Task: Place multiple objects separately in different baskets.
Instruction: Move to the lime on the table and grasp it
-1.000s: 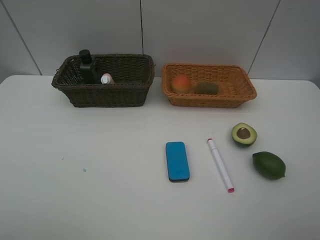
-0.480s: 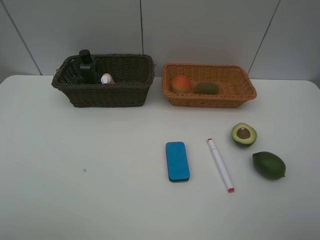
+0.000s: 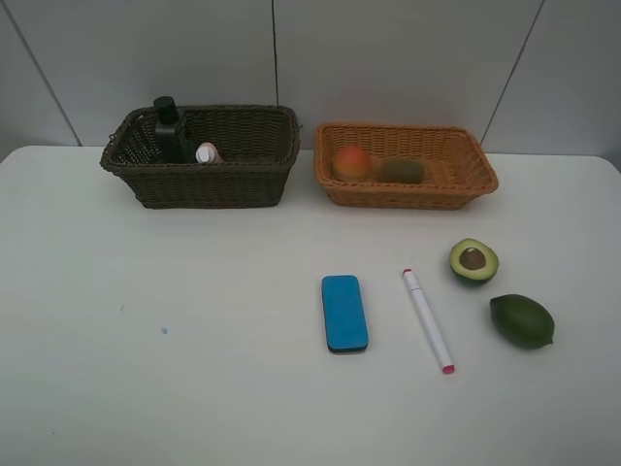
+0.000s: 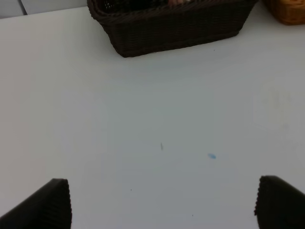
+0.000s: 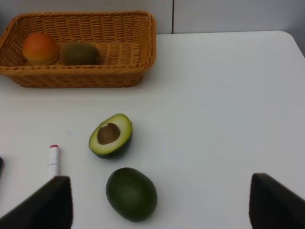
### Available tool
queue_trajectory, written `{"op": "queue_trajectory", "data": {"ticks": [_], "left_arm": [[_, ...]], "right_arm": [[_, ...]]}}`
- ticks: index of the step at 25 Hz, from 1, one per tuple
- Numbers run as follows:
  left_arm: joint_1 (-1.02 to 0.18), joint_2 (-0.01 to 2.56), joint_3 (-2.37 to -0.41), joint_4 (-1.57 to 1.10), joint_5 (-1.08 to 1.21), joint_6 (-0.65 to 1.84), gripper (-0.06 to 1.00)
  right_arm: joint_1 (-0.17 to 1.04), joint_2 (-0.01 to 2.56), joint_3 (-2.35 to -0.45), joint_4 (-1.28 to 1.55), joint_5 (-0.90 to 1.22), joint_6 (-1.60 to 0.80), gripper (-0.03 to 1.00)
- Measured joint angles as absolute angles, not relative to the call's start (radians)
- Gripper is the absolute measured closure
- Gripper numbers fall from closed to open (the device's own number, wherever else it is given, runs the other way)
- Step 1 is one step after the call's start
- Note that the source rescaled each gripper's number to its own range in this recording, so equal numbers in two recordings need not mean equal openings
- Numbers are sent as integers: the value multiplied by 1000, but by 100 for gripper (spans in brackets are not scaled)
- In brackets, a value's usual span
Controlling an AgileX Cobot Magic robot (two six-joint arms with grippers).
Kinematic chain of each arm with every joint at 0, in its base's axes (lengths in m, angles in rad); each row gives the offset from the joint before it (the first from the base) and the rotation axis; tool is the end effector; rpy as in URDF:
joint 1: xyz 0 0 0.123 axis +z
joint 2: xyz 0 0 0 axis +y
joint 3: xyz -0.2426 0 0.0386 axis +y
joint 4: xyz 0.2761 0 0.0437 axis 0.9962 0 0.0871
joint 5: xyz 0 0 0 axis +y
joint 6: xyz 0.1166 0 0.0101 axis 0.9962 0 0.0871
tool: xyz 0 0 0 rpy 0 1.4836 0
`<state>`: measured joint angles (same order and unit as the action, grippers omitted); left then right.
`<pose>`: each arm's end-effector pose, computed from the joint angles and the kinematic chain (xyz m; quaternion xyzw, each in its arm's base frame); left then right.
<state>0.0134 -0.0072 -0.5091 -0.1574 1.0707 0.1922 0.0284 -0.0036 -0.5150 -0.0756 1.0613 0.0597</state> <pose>0.0796 -0.0150 0.2824 0.0798 0.8452 -0.0245 0.5279 0.0805 -0.0054 0.2842 0.0151 0.8478 -0.0144 0.5300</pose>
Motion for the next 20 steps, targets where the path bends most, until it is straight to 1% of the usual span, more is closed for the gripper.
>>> {"op": "queue_trajectory", "data": {"ticks": [6, 9, 14, 20], "left_arm": [[13, -7, -509, -157, 1071, 192, 0], [13, -7, -509, -157, 1071, 192, 0], [13, -7, -509, -157, 1071, 192, 0], [13, -7, -509, -157, 1071, 192, 0]], "right_arm": [[28, -4, -515, -76, 1061, 60, 5], [28, 61, -515, -80, 1061, 61, 5], [28, 377, -533, -77, 1060, 44, 5], [28, 820, -638, -74, 1031, -12, 5]]}}
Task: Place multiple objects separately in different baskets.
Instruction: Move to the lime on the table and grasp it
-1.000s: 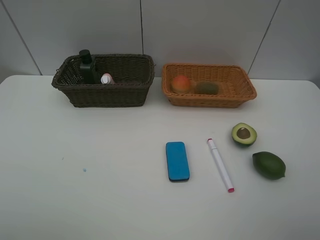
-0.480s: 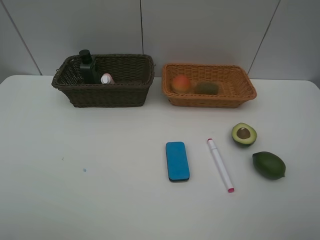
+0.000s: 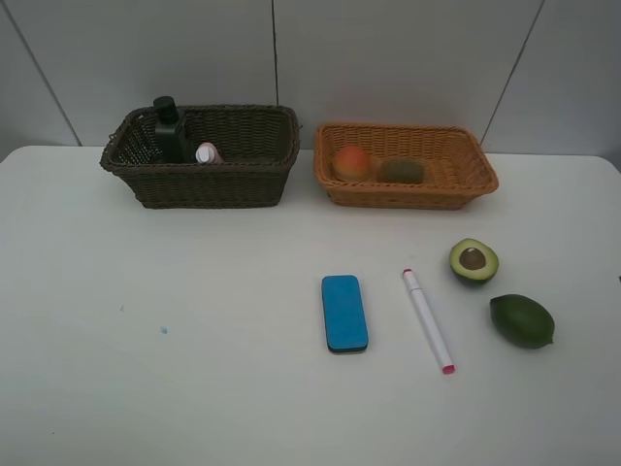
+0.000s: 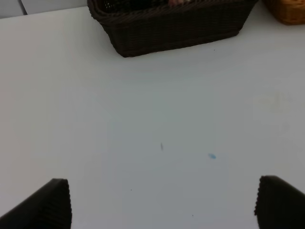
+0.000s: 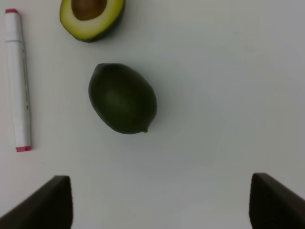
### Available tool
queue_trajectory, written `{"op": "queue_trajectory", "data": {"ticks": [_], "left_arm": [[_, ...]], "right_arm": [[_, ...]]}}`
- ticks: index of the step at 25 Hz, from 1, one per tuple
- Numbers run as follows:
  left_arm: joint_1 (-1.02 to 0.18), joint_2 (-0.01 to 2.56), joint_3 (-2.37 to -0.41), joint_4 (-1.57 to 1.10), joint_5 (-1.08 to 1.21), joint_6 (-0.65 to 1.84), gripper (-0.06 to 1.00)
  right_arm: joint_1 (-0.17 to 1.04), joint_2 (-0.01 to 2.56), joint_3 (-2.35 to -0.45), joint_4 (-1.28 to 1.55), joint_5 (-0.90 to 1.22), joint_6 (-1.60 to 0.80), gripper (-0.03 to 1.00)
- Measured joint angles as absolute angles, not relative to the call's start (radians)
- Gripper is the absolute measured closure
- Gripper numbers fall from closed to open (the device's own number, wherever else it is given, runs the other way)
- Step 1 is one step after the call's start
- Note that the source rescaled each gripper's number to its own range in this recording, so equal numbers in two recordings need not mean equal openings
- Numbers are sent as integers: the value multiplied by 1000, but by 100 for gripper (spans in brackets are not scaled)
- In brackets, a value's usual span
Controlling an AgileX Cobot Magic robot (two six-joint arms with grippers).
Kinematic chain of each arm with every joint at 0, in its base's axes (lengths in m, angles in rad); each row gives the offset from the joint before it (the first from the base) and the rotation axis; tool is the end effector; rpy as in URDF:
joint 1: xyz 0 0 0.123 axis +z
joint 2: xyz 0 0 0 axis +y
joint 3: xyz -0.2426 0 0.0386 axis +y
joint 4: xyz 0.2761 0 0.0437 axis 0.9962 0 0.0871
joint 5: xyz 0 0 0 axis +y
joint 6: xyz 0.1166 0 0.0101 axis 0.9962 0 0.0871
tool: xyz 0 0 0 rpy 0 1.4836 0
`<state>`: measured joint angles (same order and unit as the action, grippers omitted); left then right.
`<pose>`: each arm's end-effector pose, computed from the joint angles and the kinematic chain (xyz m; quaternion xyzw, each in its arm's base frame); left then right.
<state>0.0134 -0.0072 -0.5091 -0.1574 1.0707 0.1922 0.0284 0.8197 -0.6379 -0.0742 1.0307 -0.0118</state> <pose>0.0796 -0.0150 0.2824 0.0798 0.8452 -0.0245 0.5279 0.1926 -0.0020 0.2144 -0.0312 0.9742 -0.0334 0.2210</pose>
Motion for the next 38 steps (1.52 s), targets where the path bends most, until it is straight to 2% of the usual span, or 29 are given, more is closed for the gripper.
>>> {"op": "queue_trajectory", "data": {"ticks": [6, 12, 16, 38], "left_arm": [[13, -7, -509, -157, 1071, 192, 0], [13, -7, -509, -157, 1071, 192, 0], [13, -7, -509, -157, 1071, 192, 0], [13, -7, -509, -157, 1071, 192, 0]], "right_arm": [[30, 1142, -741, -58, 1014, -79, 5], [147, 1326, -755, -58, 994, -161, 5], [196, 1404, -755, -58, 915, -169, 5], [201, 1719, -756, -129, 743, -169, 5]]}}
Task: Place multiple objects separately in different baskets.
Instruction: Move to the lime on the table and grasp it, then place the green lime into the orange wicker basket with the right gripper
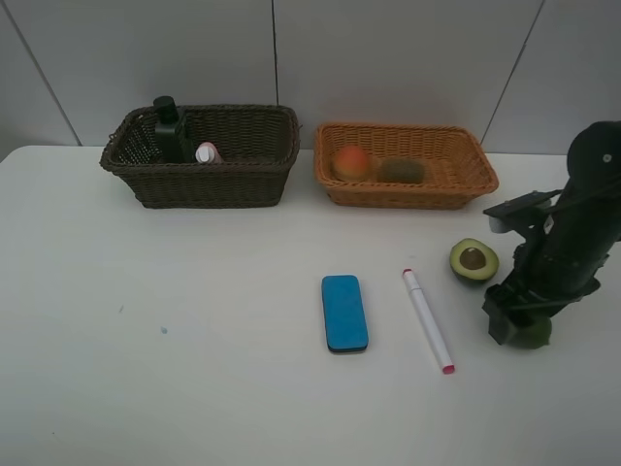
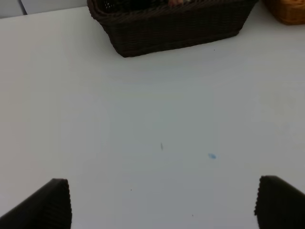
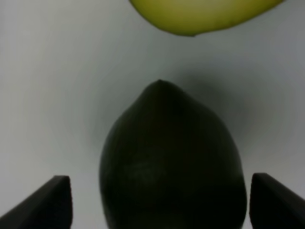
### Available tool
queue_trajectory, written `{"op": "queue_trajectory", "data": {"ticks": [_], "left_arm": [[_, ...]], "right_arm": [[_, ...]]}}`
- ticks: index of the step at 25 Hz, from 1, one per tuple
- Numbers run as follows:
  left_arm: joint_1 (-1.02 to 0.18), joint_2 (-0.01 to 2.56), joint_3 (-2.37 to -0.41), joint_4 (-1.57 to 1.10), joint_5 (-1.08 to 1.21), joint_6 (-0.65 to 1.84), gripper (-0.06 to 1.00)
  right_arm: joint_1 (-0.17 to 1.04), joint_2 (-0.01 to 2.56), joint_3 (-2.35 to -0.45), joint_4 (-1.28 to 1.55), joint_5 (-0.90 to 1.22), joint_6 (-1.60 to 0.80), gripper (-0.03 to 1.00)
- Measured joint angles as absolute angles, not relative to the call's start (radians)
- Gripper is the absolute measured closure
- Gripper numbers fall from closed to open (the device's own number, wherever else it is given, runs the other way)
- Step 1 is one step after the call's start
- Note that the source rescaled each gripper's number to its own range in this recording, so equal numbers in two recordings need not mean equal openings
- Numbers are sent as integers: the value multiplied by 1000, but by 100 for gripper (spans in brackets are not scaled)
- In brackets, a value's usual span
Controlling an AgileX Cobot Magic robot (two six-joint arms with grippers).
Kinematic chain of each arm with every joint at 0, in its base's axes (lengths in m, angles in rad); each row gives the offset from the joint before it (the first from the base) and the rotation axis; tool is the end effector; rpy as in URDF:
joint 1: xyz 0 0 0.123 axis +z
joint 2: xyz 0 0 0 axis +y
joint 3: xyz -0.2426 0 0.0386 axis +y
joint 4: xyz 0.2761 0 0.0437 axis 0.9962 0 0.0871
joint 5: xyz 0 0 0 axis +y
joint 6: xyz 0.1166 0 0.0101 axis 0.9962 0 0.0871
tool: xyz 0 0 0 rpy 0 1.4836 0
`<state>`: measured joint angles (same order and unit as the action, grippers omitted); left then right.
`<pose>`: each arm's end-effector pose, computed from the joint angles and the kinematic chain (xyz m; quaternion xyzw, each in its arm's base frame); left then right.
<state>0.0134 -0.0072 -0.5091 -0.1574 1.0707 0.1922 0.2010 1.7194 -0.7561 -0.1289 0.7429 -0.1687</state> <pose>0.0796 -0.0150 0.2824 0.0798 0.8452 -0.0245 0.5279 0.2591 0.0424 0.0390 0.2310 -0.9717 0.0428 0.0234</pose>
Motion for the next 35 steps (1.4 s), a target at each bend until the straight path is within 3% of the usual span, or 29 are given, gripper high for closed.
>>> {"op": "queue_trajectory", "data": {"ticks": [11, 13, 16, 23, 29, 35], "left_arm": [[13, -7, -509, -157, 1071, 192, 0], [13, -7, -509, -157, 1071, 192, 0], [13, -7, -509, -157, 1071, 192, 0], [13, -7, -509, -157, 1071, 192, 0], [13, -7, -509, -157, 1071, 192, 0], [13, -7, -509, -157, 1071, 192, 0]], "right_arm": [[201, 1829, -766, -140, 660, -169, 5], [201, 1832, -769, -140, 666, -169, 12], [201, 1835, -770, -142, 682, -167, 32], [201, 1836, -794, -126, 796, -152, 32], [201, 1755, -1033, -110, 923, -92, 32], [201, 1808, -1360, -109, 911, -103, 32]]}}
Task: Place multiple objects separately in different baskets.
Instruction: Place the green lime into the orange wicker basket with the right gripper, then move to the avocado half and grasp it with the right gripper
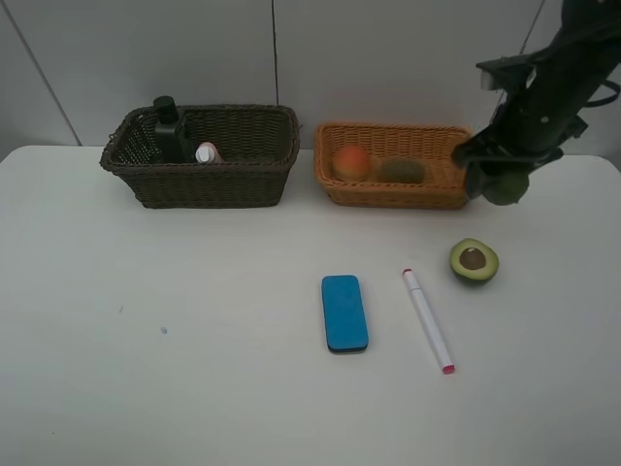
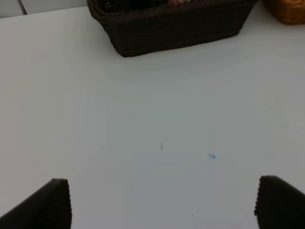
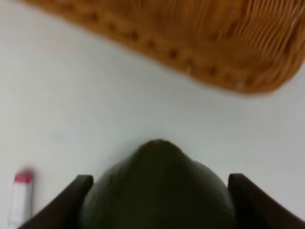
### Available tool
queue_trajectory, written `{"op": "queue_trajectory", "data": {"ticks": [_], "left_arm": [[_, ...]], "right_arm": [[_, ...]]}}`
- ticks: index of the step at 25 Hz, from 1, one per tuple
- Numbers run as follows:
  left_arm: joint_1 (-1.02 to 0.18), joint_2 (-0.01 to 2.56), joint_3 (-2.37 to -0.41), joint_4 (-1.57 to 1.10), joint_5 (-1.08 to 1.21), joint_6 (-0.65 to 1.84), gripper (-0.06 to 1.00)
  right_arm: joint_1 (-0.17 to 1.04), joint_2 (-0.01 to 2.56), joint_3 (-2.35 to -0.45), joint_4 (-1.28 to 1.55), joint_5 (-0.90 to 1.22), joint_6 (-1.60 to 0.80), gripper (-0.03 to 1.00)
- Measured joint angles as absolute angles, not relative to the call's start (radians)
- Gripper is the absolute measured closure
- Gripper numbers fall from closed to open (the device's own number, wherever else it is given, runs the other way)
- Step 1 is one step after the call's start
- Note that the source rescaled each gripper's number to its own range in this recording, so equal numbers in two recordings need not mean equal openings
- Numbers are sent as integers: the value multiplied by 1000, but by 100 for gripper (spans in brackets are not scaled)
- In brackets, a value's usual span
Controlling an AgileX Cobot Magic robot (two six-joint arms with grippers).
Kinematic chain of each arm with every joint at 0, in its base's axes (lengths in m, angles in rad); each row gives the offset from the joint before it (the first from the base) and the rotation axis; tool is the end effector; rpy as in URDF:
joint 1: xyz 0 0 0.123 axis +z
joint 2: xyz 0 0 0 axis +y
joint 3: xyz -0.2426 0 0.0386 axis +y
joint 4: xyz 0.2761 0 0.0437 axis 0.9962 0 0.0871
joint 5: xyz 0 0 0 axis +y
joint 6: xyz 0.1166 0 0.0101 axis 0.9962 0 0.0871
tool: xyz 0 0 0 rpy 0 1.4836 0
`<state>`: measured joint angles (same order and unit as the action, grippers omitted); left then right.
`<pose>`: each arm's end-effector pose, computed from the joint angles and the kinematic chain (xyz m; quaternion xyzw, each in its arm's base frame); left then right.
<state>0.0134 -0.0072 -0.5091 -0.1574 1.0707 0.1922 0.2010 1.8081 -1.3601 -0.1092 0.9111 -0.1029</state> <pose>0.0796 -0.0150 0.2824 0.0798 0.8452 -0.0245 0.5279 0.3909 0.0694 0.1582 -0.1758 0.9720 -0.0403 0.1508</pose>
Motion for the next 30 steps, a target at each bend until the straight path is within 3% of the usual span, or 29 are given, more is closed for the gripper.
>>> {"op": "queue_trajectory", "data": {"ticks": [8, 11, 14, 18, 24, 30], "left_arm": [[13, -7, -509, -157, 1071, 192, 0], [13, -7, -509, -157, 1071, 192, 0], [13, -7, -509, -157, 1071, 192, 0], [13, -7, -509, -157, 1071, 192, 0], [13, -7, -509, -157, 1071, 192, 0], [13, -7, -509, -157, 1071, 192, 0]], "right_arm": [[201, 2098, -1648, -106, 818, -89, 30], [202, 2144, -1689, -126, 810, -71, 7], [206, 2150, -1695, -150, 820, -71, 0], [218, 2134, -1697, -150, 899, -69, -1], [250, 2013, -1705, -106, 1181, -33, -1], [338, 1865, -1572, -92, 1209, 0, -1]]}}
